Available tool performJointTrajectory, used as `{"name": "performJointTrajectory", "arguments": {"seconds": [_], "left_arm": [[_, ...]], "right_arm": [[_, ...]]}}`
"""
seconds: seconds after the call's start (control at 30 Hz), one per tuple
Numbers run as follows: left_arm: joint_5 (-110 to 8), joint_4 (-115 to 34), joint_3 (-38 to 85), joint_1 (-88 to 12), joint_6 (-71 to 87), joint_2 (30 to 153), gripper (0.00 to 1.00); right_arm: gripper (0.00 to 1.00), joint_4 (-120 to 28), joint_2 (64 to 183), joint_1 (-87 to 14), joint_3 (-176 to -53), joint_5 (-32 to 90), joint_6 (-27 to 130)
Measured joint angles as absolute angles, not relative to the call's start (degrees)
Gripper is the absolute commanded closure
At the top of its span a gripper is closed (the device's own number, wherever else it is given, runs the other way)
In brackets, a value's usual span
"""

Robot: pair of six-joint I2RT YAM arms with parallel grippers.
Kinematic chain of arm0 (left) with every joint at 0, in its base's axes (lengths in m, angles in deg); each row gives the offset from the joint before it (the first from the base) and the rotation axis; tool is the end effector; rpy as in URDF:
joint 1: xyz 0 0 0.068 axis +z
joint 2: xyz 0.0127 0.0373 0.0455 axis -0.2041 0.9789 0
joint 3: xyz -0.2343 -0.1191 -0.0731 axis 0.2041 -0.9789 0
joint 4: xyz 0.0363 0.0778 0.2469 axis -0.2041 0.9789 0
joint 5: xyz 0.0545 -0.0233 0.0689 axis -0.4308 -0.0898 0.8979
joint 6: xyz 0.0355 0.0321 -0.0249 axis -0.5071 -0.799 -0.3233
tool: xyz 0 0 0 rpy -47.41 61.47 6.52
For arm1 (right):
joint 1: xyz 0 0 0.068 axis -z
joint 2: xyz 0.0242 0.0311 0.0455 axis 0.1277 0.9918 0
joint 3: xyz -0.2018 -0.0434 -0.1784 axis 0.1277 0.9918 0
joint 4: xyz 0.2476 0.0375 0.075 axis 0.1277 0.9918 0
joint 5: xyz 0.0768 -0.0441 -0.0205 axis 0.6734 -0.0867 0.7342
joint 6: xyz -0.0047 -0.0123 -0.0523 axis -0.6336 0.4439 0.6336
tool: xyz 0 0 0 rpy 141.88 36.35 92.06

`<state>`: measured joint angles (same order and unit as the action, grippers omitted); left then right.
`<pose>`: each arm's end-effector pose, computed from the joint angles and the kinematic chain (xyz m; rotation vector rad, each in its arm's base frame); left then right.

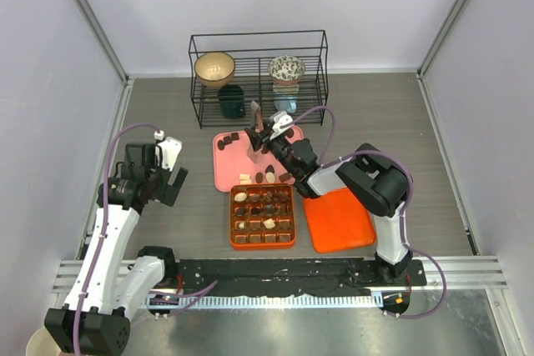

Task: Pack the chocolate
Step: Pick up the fake chocolate from the plate.

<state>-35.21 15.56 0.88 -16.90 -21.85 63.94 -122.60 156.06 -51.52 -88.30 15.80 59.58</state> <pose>0.1526 -0.0090 0.2886 0.4546 2.4531 0.2611 0.2842 0.2716 0.1839 -0.4607 1.3048 0.5667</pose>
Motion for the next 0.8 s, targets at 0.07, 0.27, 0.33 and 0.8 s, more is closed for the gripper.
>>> {"name": "performJointTrajectory", "arguments": {"seconds": [0.07, 0.27, 0.33, 0.8], "left_arm": [[-35.21, 15.63, 0.88, -16.9, -21.85, 63.89, 0.0], [-35.21, 15.81, 0.88, -16.9, -21.85, 63.63, 0.0], [-35.23, 15.94, 0.88, -16.9, -21.85, 63.54, 0.0], [-35.21, 15.96, 0.88, -16.9, -21.87, 63.28, 0.0]], "right_arm": [[0.48, -122.64, 156.89, -51.52, -89.32, 15.85, 59.52], [0.48, -121.92, 158.2, -51.52, -91.64, 16.26, 59.6], [0.48, -121.29, 158.59, -51.52, -92.56, 16.48, 59.76], [0.48, -119.45, 160.95, -51.52, -97.5, 17.18, 61.07]]}}
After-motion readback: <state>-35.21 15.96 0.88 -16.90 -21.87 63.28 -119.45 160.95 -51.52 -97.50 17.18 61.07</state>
